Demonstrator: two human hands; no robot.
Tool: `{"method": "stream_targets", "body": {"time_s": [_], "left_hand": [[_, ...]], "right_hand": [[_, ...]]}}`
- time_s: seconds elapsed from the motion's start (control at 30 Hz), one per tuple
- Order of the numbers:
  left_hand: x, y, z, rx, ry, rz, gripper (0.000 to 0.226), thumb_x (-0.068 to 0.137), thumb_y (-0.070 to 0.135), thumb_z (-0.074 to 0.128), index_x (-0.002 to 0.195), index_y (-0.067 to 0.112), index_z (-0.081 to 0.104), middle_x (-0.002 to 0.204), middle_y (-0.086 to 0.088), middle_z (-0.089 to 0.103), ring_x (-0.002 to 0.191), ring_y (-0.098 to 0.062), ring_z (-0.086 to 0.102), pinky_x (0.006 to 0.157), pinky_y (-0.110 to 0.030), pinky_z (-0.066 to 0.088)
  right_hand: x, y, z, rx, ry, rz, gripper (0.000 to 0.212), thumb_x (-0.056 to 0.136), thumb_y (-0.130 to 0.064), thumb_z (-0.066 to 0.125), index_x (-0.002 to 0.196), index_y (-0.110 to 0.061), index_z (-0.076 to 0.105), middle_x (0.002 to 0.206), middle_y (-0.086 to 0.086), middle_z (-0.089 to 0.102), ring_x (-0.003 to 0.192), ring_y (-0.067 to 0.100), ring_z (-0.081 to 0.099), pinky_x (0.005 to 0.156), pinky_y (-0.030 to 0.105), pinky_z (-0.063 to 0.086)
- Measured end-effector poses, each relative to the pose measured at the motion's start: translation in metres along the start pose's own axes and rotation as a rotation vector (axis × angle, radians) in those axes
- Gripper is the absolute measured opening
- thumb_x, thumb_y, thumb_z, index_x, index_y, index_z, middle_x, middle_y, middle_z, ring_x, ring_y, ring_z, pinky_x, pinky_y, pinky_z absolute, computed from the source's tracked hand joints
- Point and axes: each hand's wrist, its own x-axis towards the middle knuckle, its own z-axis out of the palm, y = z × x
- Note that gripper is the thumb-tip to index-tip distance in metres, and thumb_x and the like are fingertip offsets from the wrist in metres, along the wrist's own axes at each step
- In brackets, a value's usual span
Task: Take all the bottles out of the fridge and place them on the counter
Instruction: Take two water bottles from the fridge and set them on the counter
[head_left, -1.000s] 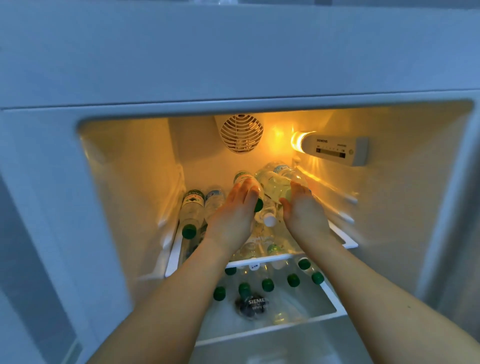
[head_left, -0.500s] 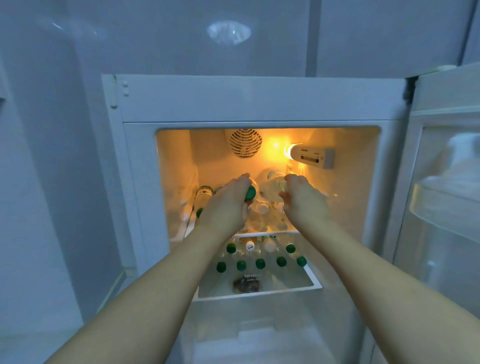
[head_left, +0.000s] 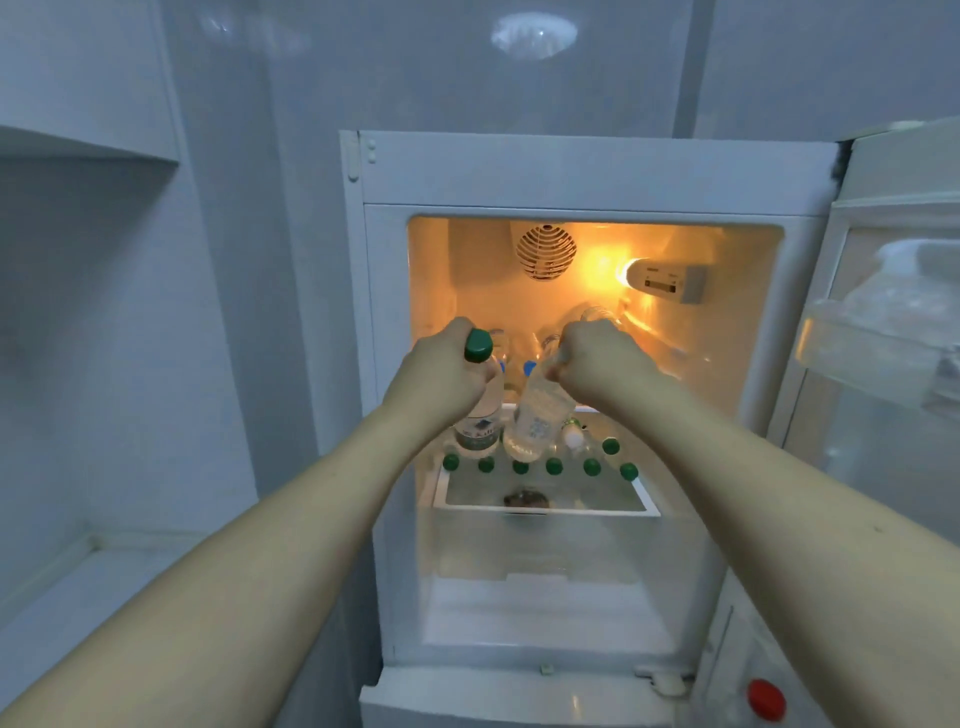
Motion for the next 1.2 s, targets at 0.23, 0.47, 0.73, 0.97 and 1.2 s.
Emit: {"method": "stream_targets", "body": {"time_s": [0.23, 0.47, 0.73, 0.97, 1.2], "left_hand": [[-0.049, -0.045, -0.028, -0.008, -0.16, -0.172, 0.019, 0.084, 0.024, 0.069, 0.082, 0.02, 0.051, 0.078, 0.003, 0.054, 0.07, -0.015, 0.051, 0.057, -0.028, 0.034], [-0.108, -0.113, -0.045, -0.069, -0.24, -0.363, 0.02, 0.082, 0.022, 0.072, 0.089, 0.011, 0.058, 0.078, -0.001, 0.057, 0.069, -0.018, 0.053, 0.062, -0.029, 0.044], [-0.184, -0.202, -0.064, 0.046, -0.205, -0.55, 0.018, 0.082, 0.028, 0.068, 0.088, 0.018, 0.055, 0.084, 0.0, 0.059, 0.078, -0.022, 0.055, 0.066, -0.033, 0.042], [-0.238, -0.264, -0.081, 0.045, -0.157, -0.694, 0.016, 0.083, 0.033, 0.065, 0.09, 0.022, 0.055, 0.086, 0.001, 0.061, 0.078, -0.02, 0.058, 0.069, -0.035, 0.047], [-0.281, -0.311, -0.11, 0.069, -0.092, -0.772, 0.014, 0.088, 0.032, 0.063, 0.096, 0.023, 0.054, 0.086, 0.002, 0.061, 0.077, -0.018, 0.057, 0.065, -0.031, 0.044]], "right_hand": [[-0.028, -0.045, 0.038, -0.066, -0.219, -0.142, 0.026, 0.087, -0.033, 0.067, 0.089, -0.014, 0.05, 0.089, 0.007, 0.054, 0.08, 0.024, 0.053, 0.063, 0.031, 0.04], [-0.061, -0.087, 0.103, 0.121, -0.337, -0.146, 0.028, 0.084, -0.027, 0.069, 0.097, -0.006, 0.058, 0.089, 0.004, 0.062, 0.08, 0.024, 0.065, 0.063, 0.032, 0.05], [-0.084, -0.162, 0.194, 0.142, -0.476, -0.209, 0.029, 0.082, -0.029, 0.068, 0.071, -0.01, 0.049, 0.081, 0.012, 0.058, 0.076, 0.033, 0.064, 0.066, 0.034, 0.052], [-0.103, -0.228, 0.262, 0.274, -0.557, -0.233, 0.029, 0.079, -0.02, 0.069, 0.066, -0.013, 0.044, 0.085, 0.007, 0.045, 0.065, 0.021, 0.049, 0.049, 0.026, 0.034], [-0.124, -0.287, 0.317, 0.461, -0.649, -0.212, 0.017, 0.075, -0.021, 0.071, 0.085, -0.01, 0.062, 0.097, 0.005, 0.057, 0.081, 0.02, 0.058, 0.061, 0.03, 0.048]]}}
